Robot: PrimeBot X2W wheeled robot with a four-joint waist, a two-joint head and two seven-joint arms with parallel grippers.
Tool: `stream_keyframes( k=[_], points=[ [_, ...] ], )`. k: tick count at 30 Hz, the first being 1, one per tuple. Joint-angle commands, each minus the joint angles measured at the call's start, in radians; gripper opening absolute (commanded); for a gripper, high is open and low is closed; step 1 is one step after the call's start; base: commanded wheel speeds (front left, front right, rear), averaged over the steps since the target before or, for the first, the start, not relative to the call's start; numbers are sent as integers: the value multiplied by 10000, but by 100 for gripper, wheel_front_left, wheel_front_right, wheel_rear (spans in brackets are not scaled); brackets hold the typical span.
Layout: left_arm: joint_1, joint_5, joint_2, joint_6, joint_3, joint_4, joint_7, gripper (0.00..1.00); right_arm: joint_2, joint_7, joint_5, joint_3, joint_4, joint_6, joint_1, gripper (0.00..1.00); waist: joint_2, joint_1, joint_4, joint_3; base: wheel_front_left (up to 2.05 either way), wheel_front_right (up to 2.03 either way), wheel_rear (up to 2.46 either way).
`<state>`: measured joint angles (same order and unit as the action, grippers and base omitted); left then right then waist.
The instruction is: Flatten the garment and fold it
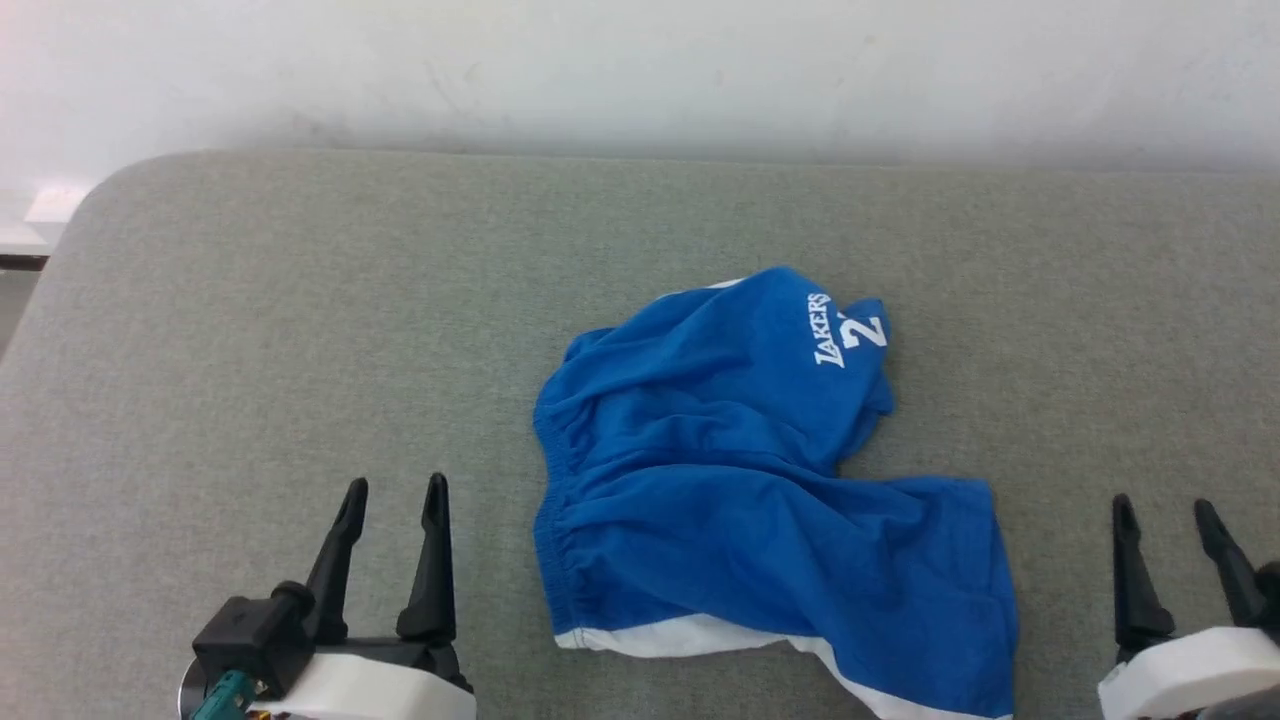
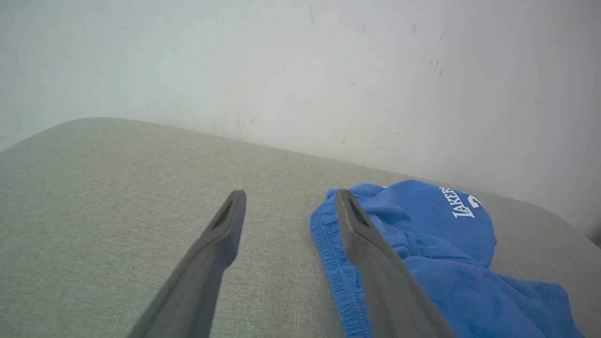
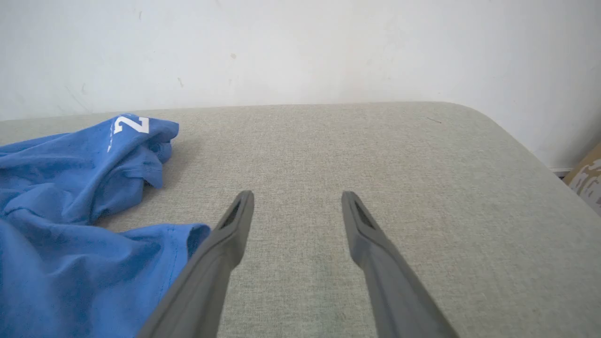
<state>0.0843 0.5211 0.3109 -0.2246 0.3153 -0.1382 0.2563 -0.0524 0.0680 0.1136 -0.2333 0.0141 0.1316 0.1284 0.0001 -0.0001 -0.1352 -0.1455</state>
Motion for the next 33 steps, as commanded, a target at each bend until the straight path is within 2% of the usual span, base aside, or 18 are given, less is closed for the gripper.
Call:
stream_keyframes(
  k=[1,4,12,19,20,21,22,24,25,29,33],
  points=[
    [15,-168,-131,130,-125,-31,49,100,22,-198,-57,187,137,-9,-23,100,-1,1,-177,81,0,0,0],
    [-16,-379,-349,334,-240,5,51,100,22,-1034,-163,738,410,-9,-128,100,-1,1,-271,57,0,0,0],
    [-300,-802,-960,983,-325,335,53,100,11,-4505,-572,1475,532,-9,-308,100,-1,1,-544,-327,0,0,0],
    [-586,-1049,-1319,1403,-578,664,54,100,-31,-5245,-627,1695,456,-9,-507,100,-1,1,-839,-718,0,0,0],
    [-608,-1087,-1364,1455,-609,705,54,100,-28,-5250,-646,1655,375,-9,-553,89,-1,1,-864,-740,0,0,0],
    [-608,-1087,-1364,1455,-609,705,54,100,-28,-5250,-646,1655,375,-9,-553,89,-1,1,-864,-740,0,0,0],
    [-626,-1126,-1410,1506,-630,750,54,100,-25,-5250,-710,1607,277,-9,-598,47,-1,1,-892,-756,0,0,0],
    [-661,-1193,-1497,1613,-658,848,54,100,-86,-5157,-918,1626,149,-9,-693,9,-1,1,-947,-773,0,0,0],
    [-681,-1220,-1538,1665,-683,897,54,100,-76,-5058,-935,1509,124,-9,-764,0,-1,1,-964,-773,0,0,0],
    [-717,-1350,-1693,1829,-805,1049,54,100,-56,-4876,-963,1368,203,-9,-1015,0,-1,1,-990,-765,0,0,0],
    [-763,-1443,-1853,2005,-852,1168,54,100,-585,-4991,-1057,1313,452,-9,-1356,0,-1,1,-1028,-876,0,0,0]
  ],
)
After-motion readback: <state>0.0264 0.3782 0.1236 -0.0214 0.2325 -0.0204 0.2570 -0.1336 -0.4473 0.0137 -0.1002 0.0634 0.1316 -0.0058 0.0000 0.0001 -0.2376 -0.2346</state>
